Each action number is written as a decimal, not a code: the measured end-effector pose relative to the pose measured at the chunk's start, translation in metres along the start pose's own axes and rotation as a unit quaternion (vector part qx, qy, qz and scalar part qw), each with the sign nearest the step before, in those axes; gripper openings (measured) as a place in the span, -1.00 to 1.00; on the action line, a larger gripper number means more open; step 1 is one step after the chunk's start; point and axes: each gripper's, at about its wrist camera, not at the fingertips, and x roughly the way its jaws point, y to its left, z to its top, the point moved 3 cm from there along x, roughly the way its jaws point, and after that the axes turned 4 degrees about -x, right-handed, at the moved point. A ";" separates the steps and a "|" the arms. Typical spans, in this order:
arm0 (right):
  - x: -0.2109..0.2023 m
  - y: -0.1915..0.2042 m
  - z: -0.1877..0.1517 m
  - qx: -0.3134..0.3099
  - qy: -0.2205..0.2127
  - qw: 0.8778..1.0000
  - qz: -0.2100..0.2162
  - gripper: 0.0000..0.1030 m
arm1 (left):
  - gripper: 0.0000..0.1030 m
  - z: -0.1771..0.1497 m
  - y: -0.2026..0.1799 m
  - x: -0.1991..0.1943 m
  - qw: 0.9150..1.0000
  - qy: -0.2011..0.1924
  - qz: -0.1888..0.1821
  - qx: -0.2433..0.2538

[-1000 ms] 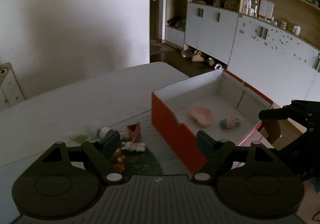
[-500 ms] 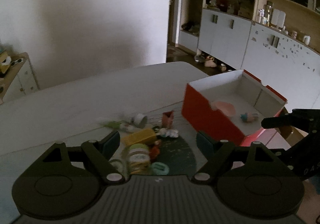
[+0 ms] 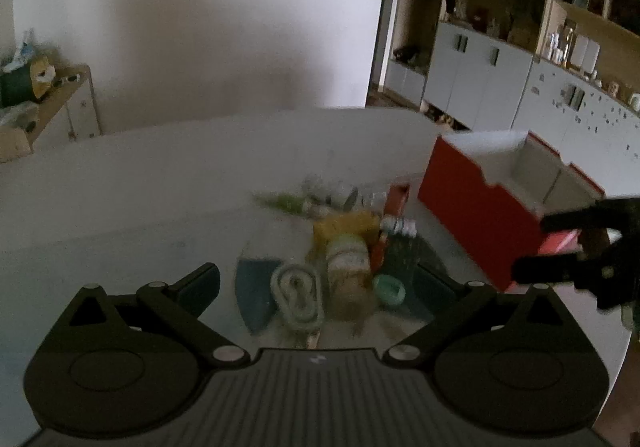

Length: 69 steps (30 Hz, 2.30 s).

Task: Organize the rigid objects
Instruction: 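Withdraw both grippers from the box back toward the mat, then grasp the green marker with the left gripper while the right gripper grasps the supplement jar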

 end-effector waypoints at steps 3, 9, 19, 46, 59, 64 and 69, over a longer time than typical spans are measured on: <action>0.009 0.004 0.001 -0.008 0.008 1.000 -0.003 0.99 | 1.00 -0.018 0.003 0.007 1.000 0.012 -0.001 0.000; 0.028 0.012 0.004 -0.013 0.017 1.000 -0.007 0.99 | 1.00 -0.048 -0.001 0.019 1.000 0.024 -0.015 -0.001; 0.071 0.040 0.007 -0.041 0.039 0.998 0.008 0.96 | 1.00 -0.076 -0.011 0.041 0.999 0.039 -0.013 0.027; 0.152 0.042 0.020 0.064 0.113 0.991 -0.024 0.16 | -0.11 -0.087 -0.019 0.056 0.997 0.056 -0.013 0.047; 0.141 0.040 0.022 0.066 0.106 0.992 -0.006 -0.18 | -0.68 -0.087 -0.028 0.060 0.996 0.065 0.000 0.061; 0.124 0.041 0.022 0.061 0.099 0.993 0.009 -0.21 | -0.68 -0.080 -0.024 0.060 0.997 0.068 0.000 0.032; 0.109 0.037 0.020 0.061 0.094 0.994 0.015 -0.24 | -0.68 -0.075 -0.019 0.057 0.997 0.075 -0.002 0.003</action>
